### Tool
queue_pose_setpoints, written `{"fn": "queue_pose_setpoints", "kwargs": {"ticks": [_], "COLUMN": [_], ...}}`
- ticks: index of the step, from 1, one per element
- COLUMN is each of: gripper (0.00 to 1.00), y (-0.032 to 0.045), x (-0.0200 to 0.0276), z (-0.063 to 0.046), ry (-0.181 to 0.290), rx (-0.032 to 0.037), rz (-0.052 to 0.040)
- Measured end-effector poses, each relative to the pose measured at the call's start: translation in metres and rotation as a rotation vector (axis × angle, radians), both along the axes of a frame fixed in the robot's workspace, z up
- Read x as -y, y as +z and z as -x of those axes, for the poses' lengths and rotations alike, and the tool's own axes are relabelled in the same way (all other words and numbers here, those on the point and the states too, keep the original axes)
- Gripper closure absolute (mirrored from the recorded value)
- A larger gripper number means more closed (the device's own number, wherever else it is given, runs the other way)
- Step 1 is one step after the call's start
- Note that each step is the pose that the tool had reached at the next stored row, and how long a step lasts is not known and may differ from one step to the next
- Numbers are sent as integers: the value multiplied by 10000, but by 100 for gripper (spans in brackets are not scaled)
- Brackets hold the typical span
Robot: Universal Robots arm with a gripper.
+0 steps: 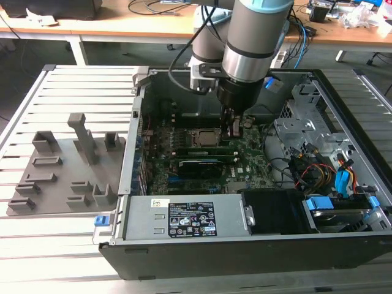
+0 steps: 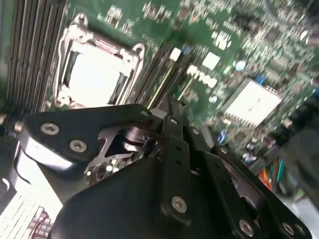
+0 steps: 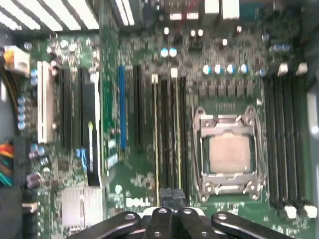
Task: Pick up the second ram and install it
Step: 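Press down the second ram until it locks into place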
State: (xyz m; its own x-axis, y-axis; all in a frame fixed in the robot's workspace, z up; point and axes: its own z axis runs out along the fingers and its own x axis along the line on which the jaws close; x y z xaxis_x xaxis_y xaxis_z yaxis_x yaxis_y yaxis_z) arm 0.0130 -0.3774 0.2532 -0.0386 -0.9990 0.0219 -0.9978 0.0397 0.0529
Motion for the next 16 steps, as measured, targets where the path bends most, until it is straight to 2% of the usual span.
{"fn": "queue_pose_setpoints", "kwargs": {"ticks": [1,2,4,7,8,10,11,12,16], "gripper": [89,89,89,89,89,89,89,89,89], "y": [-25,-46,-141,-250,-268,-175,-166,-165,-176], "x": [-26,-77,-111,-113,-113,-116,-113,-107,-84], "z": [-18,-18,-106,-106,-105,-95,-46,48,505], "ry": [-1,4,6,8,6,3,8,7,5], "rx": [-5,-5,-29,-37,-35,-1,29,43,48], "rz": [-54,-163,-164,-148,-159,-169,-174,-172,-170]}}
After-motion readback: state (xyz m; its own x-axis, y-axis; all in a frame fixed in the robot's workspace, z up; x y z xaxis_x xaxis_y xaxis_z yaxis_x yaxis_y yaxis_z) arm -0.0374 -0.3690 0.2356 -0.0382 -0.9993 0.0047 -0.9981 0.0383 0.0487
